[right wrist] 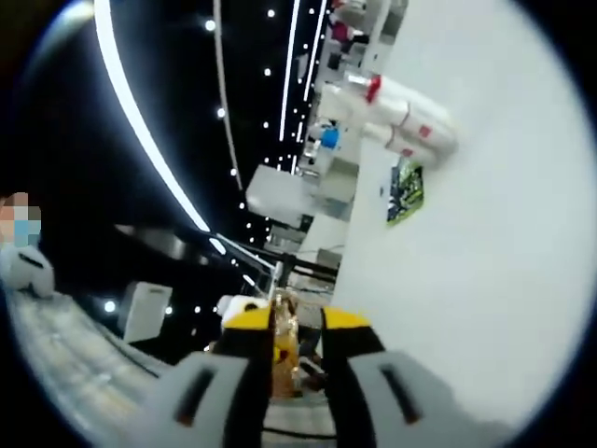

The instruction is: Arrange the skincare products in the storage area until every visible bottle or jar stands upright without overlapping.

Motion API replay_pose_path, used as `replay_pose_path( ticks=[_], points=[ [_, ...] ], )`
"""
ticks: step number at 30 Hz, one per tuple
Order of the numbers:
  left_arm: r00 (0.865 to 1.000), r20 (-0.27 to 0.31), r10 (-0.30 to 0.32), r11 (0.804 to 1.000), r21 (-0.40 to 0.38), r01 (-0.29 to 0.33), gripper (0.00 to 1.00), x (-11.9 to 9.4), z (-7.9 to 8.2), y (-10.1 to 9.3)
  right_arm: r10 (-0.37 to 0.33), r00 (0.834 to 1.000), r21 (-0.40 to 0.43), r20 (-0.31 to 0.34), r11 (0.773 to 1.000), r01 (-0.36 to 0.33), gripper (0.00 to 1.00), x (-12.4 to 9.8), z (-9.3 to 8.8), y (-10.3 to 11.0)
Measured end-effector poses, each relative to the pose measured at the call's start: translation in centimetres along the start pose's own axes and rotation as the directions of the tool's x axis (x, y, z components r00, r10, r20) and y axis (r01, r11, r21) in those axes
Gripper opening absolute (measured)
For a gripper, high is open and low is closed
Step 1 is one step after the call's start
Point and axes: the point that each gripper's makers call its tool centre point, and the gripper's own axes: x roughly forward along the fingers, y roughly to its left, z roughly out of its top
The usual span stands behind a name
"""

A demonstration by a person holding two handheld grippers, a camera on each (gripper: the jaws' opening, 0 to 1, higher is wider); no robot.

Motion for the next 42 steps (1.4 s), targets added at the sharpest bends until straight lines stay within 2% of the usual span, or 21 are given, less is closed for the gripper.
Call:
replay_pose_path(
  ticks=[3, 7, 9, 11, 16, 19, 21, 22, 24, 28, 30, 33, 36, 38, 41, 42],
  points=[
    [1.0, 0.028, 0.007, 1.0, -0.031, -0.006, 0.01, -0.2, 0.6, 0.7, -0.033, 0.999, -0.03, -0.022, 0.999, 0.032, 0.26, -0.2, -0.2, -0.5],
    [0.999, 0.024, 0.039, 0.998, -0.054, -0.038, 0.01, -0.2, 1.1, 1.9, -0.107, 0.994, -0.099, -0.026, 0.99, 0.103, 0.3, -0.7, 0.1, -1.6],
    [0.999, 0.023, 0.044, 0.997, -0.061, -0.042, 0.01, -0.1, 1.3, 2.2, -0.211, 0.977, -0.157, -0.013, 0.966, 0.206, 0.34, -1.5, 0.6, -3.1],
    [0.998, 0.022, 0.052, 0.996, -0.068, -0.05, 0.01, 0.1, 1.8, 2.4, -0.297, 0.955, -0.244, -0.006, 0.926, 0.287, 0.39, -2.3, 1.0, -4.2],
    [0.997, 0.03, 0.072, 0.994, -0.088, -0.069, 0.01, 0.2, 2.7, 2.9, -0.407, 0.913, -0.341, 0.017, 0.856, 0.388, 0.56, -3.5, 1.7, -5.7],
    [0.996, 0.038, 0.085, 0.992, -0.097, -0.081, 0.01, -0.1, 3.3, 3.3, -0.436, 0.9, -0.354, 0.028, 0.837, 0.417, 0.59, -3.8, 1.8, -6.3],
    [0.994, 0.051, 0.099, 0.99, -0.109, -0.093, 0.01, -0.6, 4.0, 3.7, -0.477, 0.878, -0.356, 0.035, 0.815, 0.457, 0.63, -4.0, 1.6, -7.1],
    [0.993, 0.052, 0.108, 0.988, -0.112, -0.101, 0.01, -0.9, 4.4, 4.0, -0.511, 0.859, -0.373, 0.031, 0.791, 0.485, 0.64, -4.2, 1.3, -7.8],
    [0.992, 0.053, 0.117, 0.988, -0.111, -0.111, 0.01, -1.3, 4.9, 4.3, -0.545, 0.839, -0.399, 0.018, 0.765, 0.505, 0.66, -4.1, 0.8, -8.5],
    [0.989, 0.067, 0.129, 0.985, -0.124, -0.12, 0.01, -2.9, 6.1, 4.5, -0.627, 0.779, -0.438, -0.01, 0.703, 0.561, 0.74, -3.5, 0.0, -9.6],
    [0.987, 0.08, 0.14, 0.982, -0.135, -0.129, 0.01, -3.9, 6.9, 5.1, -0.625, 0.781, -0.436, -0.008, 0.705, 0.56, 0.75, -2.9, 0.2, -9.1],
    [0.977, 0.142, 0.156, 0.973, -0.195, -0.127, 0.01, -5.1, 9.1, 5.7, -0.64, 0.768, -0.451, -0.024, 0.692, 0.563, 0.75, -2.4, 0.4, -8.3],
    [0.974, 0.155, 0.164, 0.973, -0.187, -0.134, 0.01, -5.8, 10.5, 5.9, -0.641, 0.767, -0.457, -0.035, 0.692, 0.558, 0.75, -2.0, 0.9, -7.4],
    [0.972, 0.167, 0.167, 0.973, -0.184, -0.136, 0.01, -6.1, 11.8, 6.1, -0.648, 0.76, -0.476, -0.051, 0.684, 0.552, 0.75, -1.8, 1.3, -6.9],
    [0.968, 0.172, 0.184, 0.972, -0.177, -0.154, 0.01, -6.5, 13.7, 7.2, -0.654, 0.754, -0.484, -0.059, 0.68, 0.551, 0.75, -1.9, 1.8, -6.5],
    [0.967, 0.171, 0.188, 0.972, -0.175, -0.157, 0.01, -6.6, 13.9, 7.4, -0.654, 0.755, -0.486, -0.059, 0.679, 0.55, 0.75, -1.9, 1.8, -6.4]
  ],
)
